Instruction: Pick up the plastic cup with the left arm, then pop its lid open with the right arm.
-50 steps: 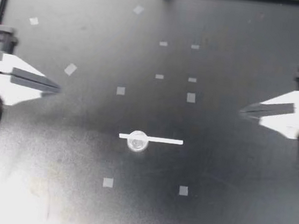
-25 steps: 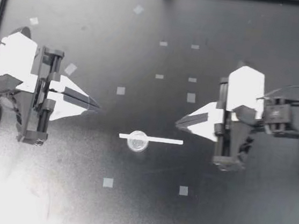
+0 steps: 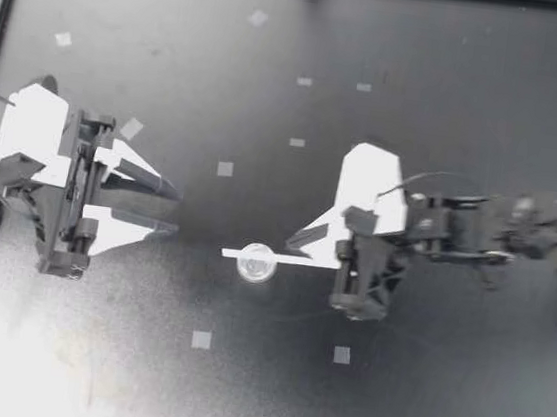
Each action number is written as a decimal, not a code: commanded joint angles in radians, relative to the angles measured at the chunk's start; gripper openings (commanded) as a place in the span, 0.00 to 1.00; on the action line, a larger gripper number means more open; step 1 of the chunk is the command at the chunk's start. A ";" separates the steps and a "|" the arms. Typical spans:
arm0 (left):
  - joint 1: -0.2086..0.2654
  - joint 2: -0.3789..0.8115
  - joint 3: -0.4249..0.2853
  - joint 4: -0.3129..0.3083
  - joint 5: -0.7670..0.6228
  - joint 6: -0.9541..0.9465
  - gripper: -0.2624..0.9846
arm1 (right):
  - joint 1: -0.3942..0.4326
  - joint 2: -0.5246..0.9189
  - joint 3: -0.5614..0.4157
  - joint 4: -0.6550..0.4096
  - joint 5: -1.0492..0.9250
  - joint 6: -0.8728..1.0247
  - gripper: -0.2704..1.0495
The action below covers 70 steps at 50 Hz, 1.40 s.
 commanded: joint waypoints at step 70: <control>-0.028 0.588 -0.183 0.002 -0.146 0.014 0.62 | 0.018 0.189 -0.089 -0.002 -0.083 0.110 0.14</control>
